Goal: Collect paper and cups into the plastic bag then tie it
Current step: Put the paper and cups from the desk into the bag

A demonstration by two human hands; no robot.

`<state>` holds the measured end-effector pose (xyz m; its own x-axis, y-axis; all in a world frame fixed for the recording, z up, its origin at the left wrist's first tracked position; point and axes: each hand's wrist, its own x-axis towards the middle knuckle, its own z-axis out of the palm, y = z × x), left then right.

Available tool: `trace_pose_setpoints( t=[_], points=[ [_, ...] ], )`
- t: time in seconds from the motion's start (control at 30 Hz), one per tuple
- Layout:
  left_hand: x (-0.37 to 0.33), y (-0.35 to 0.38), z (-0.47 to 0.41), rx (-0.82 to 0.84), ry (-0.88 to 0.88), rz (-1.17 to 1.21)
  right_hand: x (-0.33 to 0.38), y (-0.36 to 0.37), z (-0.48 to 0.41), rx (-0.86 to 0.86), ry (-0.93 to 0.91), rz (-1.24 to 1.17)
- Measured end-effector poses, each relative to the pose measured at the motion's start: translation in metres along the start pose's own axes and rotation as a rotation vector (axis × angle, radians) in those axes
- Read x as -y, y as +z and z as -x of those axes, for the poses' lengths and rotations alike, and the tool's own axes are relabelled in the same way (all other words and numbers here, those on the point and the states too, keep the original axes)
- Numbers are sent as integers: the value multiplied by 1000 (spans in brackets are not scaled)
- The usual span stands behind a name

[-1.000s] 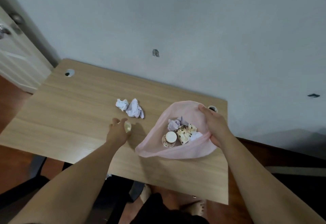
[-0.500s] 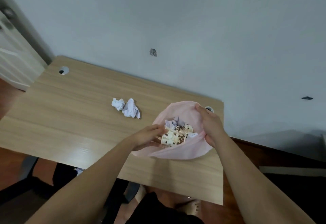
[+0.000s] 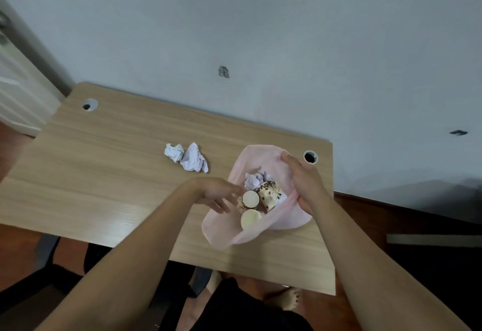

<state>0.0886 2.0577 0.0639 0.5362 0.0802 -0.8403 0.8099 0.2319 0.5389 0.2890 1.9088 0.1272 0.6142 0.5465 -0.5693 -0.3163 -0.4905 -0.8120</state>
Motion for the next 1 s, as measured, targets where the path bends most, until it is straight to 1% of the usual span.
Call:
trace_pose_setpoints(
  t=[0.07, 0.1, 0.2, 0.27, 0.33, 0.37, 0.4, 0.43, 0.47, 0.53, 0.6, 0.63, 0.73, 0.8, 0.83, 0.87, 0.9, 0.97, 1.0],
  points=[
    [-8, -23, 6, -60, 23, 78, 0, 2, -1, -5, -4, -5],
    [-10, -33, 5, -124, 39, 133, -1, 3, -2, -7, -8, -11],
    [-7, -56, -12, -423, 96, 264, -8, 4, -4, -13, 1, -8],
    [1, -65, -31, -586, 140, 197, -14, 4, -6, -28, -6, 1],
    [14, -72, -56, -672, 215, 20, -21, 4, -8, -42, 1, -10],
    [22, -76, -69, -701, 231, -110, -24, 4, -8, -48, 9, -17],
    [33, -81, -83, -719, 209, -274, -27, 4, -9, -50, 8, -22],
    [45, -86, -96, -723, 160, -422, -29, 3, -9, -57, 6, -25],
    [57, -89, -108, -725, 128, -510, -33, 3, -10, -61, 9, -20],
    [83, -93, -129, -757, 156, -564, -35, 5, -8, -69, 24, -16],
    [101, -87, -135, -782, 108, -470, -37, 8, -7, -94, 42, -22],
    [105, -83, -135, -781, 78, -472, -37, 9, -8, -106, 46, -25],
    [118, -65, -132, -769, 23, -577, -37, 13, -11, -114, 52, -50],
    [129, -55, -130, -799, 109, -608, -36, 15, -11, -112, 56, -68],
    [134, -51, -129, -826, 168, -571, -35, 15, -11, -111, 59, -76],
    [133, -47, -125, -859, 235, -483, -34, 16, -10, -112, 60, -82],
    [128, -44, -118, -891, 295, -334, -32, 16, -10, -110, 60, -80],
    [107, -38, -99, -875, 387, 73, -30, 16, -10, -105, 48, -72],
    [94, -34, -86, -816, 424, 291, -28, 16, -9, -103, 41, -72]
  ],
)
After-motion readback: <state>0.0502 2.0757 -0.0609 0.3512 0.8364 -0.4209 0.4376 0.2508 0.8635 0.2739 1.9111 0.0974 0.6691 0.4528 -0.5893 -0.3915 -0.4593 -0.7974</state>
